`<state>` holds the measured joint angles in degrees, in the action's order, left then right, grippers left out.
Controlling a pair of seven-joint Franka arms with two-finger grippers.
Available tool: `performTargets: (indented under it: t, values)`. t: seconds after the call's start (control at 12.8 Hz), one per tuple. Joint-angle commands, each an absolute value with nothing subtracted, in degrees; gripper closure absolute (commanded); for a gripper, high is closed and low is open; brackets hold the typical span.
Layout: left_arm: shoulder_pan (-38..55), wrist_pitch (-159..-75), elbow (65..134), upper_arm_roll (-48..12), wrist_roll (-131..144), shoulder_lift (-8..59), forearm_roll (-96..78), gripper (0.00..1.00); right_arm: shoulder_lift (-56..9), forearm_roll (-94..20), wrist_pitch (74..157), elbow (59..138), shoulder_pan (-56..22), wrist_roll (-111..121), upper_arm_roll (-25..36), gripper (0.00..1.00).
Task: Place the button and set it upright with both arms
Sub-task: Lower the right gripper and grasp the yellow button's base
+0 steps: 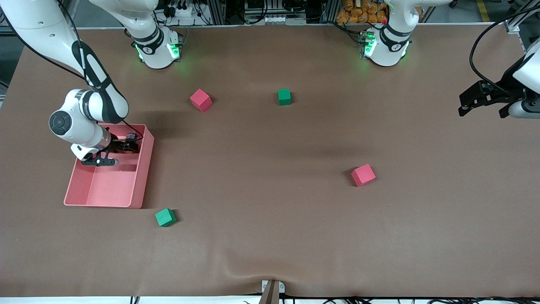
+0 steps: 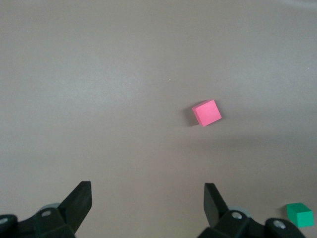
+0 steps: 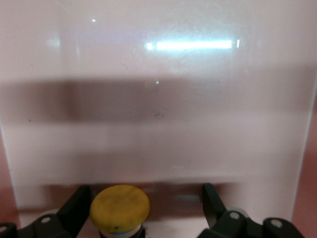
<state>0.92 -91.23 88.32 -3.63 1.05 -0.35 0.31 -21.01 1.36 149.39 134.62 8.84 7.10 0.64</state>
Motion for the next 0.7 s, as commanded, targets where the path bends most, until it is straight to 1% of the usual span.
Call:
performTargets:
  t: [0.0,0.16,0.47,0.62]
  values:
    - [0.70,-90.09,87.36,-3.78,0.79,-0.18,0.35,0.00,-20.74,0.97,149.77,135.26,9.14,7.56,0.35,0.00]
    - [0.70,-90.09,87.36,-3.78,0.79,-0.18,0.35,0.00,-20.66,0.97,149.33,135.35,9.14,7.65,0.35,0.00]
    - [0.62,-90.09,87.36,-3.78,0.53,-0.18,0.35,0.00,-17.94,0.97,142.66,135.18,8.97,7.30,0.18,0.00]
    - [0.62,-90.09,87.36,-3.78,0.53,-0.18,0.35,0.00,-17.32,0.97,141.59,135.26,8.96,7.21,0.17,0.00]
